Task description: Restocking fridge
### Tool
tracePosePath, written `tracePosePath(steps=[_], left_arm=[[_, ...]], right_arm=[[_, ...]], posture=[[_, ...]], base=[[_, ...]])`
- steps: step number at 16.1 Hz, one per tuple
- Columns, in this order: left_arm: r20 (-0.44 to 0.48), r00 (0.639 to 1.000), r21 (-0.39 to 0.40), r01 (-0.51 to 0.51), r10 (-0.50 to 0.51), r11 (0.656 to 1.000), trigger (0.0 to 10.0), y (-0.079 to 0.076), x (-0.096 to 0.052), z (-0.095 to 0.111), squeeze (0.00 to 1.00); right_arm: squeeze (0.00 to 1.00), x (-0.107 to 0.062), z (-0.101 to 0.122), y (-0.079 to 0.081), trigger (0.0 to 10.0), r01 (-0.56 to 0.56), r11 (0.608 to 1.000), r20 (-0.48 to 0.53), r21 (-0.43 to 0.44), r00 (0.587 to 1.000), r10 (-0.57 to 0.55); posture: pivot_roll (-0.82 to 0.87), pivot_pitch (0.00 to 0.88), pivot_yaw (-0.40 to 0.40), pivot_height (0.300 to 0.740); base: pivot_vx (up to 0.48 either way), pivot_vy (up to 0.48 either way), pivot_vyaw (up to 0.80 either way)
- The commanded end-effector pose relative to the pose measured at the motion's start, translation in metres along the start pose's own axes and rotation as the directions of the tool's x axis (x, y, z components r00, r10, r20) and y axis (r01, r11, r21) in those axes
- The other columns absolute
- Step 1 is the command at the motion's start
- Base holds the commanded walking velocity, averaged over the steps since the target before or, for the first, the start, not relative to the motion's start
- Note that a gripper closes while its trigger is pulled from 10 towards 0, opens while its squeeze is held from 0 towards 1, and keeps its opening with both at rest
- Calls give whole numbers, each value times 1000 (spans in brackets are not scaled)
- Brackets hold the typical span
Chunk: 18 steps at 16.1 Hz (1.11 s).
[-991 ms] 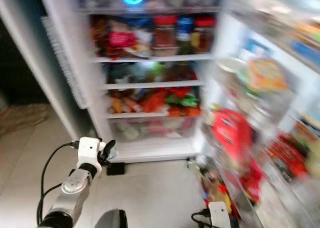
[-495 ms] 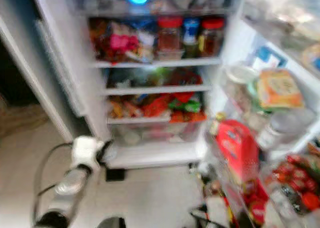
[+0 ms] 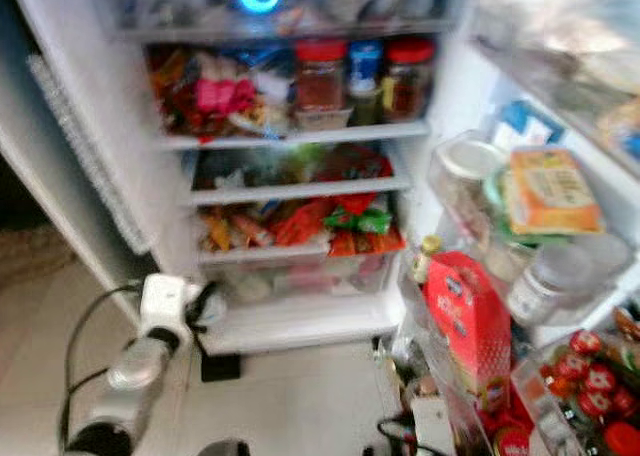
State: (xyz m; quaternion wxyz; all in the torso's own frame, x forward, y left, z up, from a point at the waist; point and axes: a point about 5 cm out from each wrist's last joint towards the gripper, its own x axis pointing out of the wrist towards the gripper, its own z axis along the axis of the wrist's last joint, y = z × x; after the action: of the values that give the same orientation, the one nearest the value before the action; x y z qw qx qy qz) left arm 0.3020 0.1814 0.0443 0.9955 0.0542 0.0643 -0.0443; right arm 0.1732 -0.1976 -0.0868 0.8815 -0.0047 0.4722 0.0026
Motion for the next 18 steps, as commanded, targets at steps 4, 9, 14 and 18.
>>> tracePosePath(steps=[4,9,14,18], left_arm=[[18,999,16,38,-39,999,10000,-11,4,6,0],[34,998,38,56,-57,998,10000,-14,5,9,0],[39,997,50,62,-64,997,10000,-14,6,11,0],[55,995,75,78,-82,994,10000,-17,8,15,0]], right_arm=[[0,-1,-2,-4,10000,10,1000,-6,7,1000,-10],[0,-1,-1,-4,10000,9,1000,-4,7,1000,-9],[0,-1,-2,-3,10000,5,1000,-5,6,1000,-5],[0,-1,-2,-2,10000,2,1000,-5,5,1000,-2]], posture=[[-62,0,10,637],[-59,0,9,637],[-58,0,13,637],[-61,0,19,637]], base=[[266,0,0],[275,0,0],[272,0,0],[268,0,0]])
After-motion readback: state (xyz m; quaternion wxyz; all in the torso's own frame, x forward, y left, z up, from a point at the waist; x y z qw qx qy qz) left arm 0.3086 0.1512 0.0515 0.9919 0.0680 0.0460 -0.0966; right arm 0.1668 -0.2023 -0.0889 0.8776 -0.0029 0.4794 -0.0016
